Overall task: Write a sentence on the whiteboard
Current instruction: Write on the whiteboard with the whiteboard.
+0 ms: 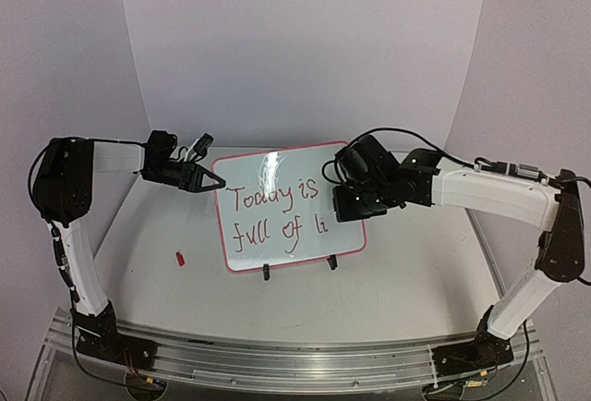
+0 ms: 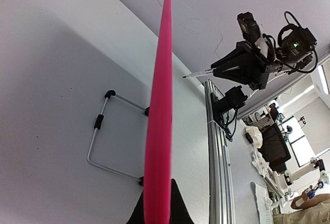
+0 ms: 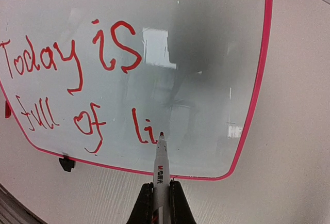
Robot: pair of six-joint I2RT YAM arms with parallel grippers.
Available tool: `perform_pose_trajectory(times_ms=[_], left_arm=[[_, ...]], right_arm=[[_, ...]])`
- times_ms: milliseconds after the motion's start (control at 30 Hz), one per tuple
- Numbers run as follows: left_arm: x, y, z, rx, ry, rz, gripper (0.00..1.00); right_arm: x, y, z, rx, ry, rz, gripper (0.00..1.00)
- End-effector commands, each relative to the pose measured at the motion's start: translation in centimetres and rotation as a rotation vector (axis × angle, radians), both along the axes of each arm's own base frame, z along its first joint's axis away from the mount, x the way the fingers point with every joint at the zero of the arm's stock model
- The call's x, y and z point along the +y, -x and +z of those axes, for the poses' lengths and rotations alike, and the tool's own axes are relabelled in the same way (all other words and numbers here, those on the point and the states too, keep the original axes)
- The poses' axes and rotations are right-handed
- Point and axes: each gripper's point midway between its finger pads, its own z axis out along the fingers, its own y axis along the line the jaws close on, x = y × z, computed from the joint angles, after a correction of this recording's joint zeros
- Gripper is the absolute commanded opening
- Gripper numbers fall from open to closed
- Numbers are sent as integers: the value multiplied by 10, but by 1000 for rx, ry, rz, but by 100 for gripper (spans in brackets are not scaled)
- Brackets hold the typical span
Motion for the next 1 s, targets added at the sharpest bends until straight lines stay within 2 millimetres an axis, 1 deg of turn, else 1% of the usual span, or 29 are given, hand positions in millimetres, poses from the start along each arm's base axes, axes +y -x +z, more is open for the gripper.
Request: perform_pose_trajectory(times_ms=[0, 700, 833, 967], left_arm=[[-8, -2, -26, -60, -85, -1, 0], [-9, -1, -26, -56, -81, -6, 0], [-9, -1, -26, -57, -84, -6, 0], [-9, -1, -26, -59, -85, -7, 0]], right_arm=[[-2, -9, -8, -1, 23, -31, 0], [-4, -20, -27, 11, 67, -68, 0], [-5, -23, -28, 1, 80, -77, 0], [-2, -25, -28, -2, 80, -70, 0]])
